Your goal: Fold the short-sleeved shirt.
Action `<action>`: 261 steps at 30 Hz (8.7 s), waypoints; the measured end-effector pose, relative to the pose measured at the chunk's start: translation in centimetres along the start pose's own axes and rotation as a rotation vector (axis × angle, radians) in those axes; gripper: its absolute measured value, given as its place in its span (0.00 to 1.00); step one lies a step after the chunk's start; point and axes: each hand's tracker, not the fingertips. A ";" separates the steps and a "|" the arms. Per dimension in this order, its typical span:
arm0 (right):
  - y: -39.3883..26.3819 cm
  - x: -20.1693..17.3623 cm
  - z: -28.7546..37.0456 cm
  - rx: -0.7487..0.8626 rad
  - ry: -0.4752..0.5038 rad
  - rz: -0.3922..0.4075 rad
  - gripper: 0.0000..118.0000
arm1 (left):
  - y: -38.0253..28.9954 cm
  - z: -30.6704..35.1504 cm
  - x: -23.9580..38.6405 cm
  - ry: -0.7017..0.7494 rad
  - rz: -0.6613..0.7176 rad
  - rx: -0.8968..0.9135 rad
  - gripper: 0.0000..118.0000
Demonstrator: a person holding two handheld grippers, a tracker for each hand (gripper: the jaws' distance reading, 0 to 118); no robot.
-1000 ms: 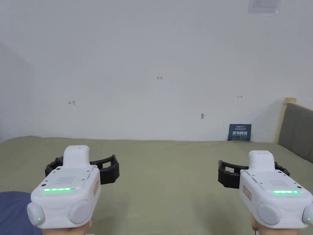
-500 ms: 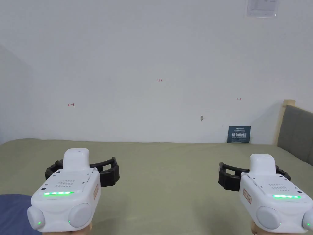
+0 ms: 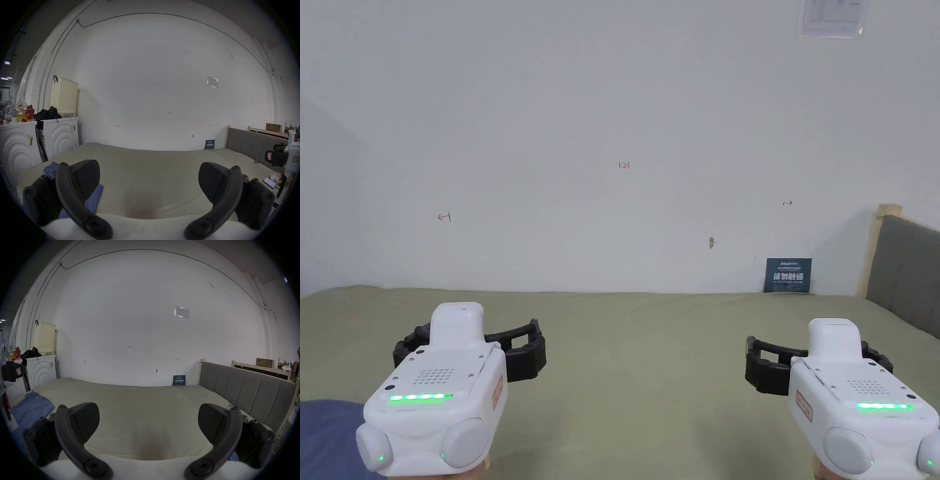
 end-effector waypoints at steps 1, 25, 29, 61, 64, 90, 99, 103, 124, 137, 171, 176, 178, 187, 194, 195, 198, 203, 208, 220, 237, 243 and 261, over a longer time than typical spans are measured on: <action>0.0 0.0 0.0 -0.002 0.003 0.000 1.00 | 0.0 0.0 0.0 0.000 0.001 0.000 1.00; 0.2 -0.6 0.2 0.000 -0.001 -0.009 1.00 | 0.6 1.1 1.1 -0.003 0.001 -0.005 1.00; 0.4 -0.6 0.1 -0.001 0.001 -0.003 1.00 | 0.5 1.0 1.1 -0.004 0.012 -0.014 1.00; 0.1 -2.6 0.6 -0.072 0.022 0.050 0.00 | 0.1 1.6 -0.4 0.049 -0.052 -0.011 0.00; 1.2 -4.6 0.2 -0.062 0.065 0.052 0.00 | 0.4 2.0 -1.3 0.088 -0.035 -0.005 0.00; 0.4 -35.2 -2.2 -0.087 0.597 0.018 0.00 | 0.7 12.7 -26.5 0.579 0.013 -0.072 0.00; 0.0 -41.0 -6.7 -0.063 0.601 0.013 0.00 | 2.7 -0.6 -30.1 0.478 -0.044 -0.269 0.00; -0.8 -43.6 -8.7 -0.051 0.644 0.040 0.00 | 3.4 -9.3 -33.5 0.357 -0.079 -0.475 0.00; -9.3 -42.0 -13.5 -0.174 0.766 0.134 0.00 | -14.3 -22.6 -35.7 0.125 0.170 -1.213 0.03; -7.0 -31.6 -11.4 -0.186 0.613 0.084 0.00 | -1.8 -22.4 -29.9 0.010 0.187 -0.924 0.00; -6.0 12.8 1.6 -0.234 -0.262 0.060 0.00 | -15.3 -14.6 31.7 -0.896 -0.177 -1.213 0.74; -5.6 11.4 0.4 -0.243 -0.220 0.050 0.00 | -9.8 -17.1 25.0 -0.792 0.018 -1.124 0.72; -5.1 10.6 -0.4 -0.241 -0.198 0.033 0.00 | -5.8 -17.1 20.4 -0.765 0.055 -0.981 0.69; -3.7 7.1 -3.0 -0.220 -0.123 -0.022 0.00 | -0.4 -11.6 0.7 -0.336 0.001 -0.573 0.00; -4.5 4.2 -4.7 -0.240 -0.079 -0.019 0.00 | -4.4 -9.7 -5.7 -0.168 0.072 -0.575 0.00; -4.6 3.9 -4.9 -0.242 -0.074 -0.015 0.00 | -4.8 -9.7 -5.7 -0.163 0.080 -0.581 0.00; -4.2 3.2 -5.6 -0.251 -0.058 0.001 0.00 | -5.3 -11.1 -5.2 -0.170 0.094 -0.592 0.00; -3.7 3.2 -6.9 -0.239 -0.043 0.039 0.00 | -4.6 -15.6 -2.4 -0.222 0.081 -0.654 0.00; -3.8 3.8 -7.6 -0.240 -0.036 0.066 0.00 | -5.6 -23.9 -0.8 -0.239 0.086 -0.794 0.02; -6.8 6.6 -8.5 -0.343 -0.049 0.095 0.00 | -16.7 -32.0 0.6 -0.226 0.157 -1.198 0.84; -13.5 7.4 -6.9 -0.852 0.140 0.002 0.94 | -16.0 -31.3 0.0 -0.199 0.110 -1.075 0.00; -14.1 7.3 -6.4 -0.859 0.107 0.079 0.01 | -14.9 -30.1 0.4 -0.207 0.111 -1.057 0.00; -1.8 6.7 -12.8 -0.539 0.158 -0.055 0.01 | -2.8 -28.2 -2.8 -0.186 0.188 -0.712 0.00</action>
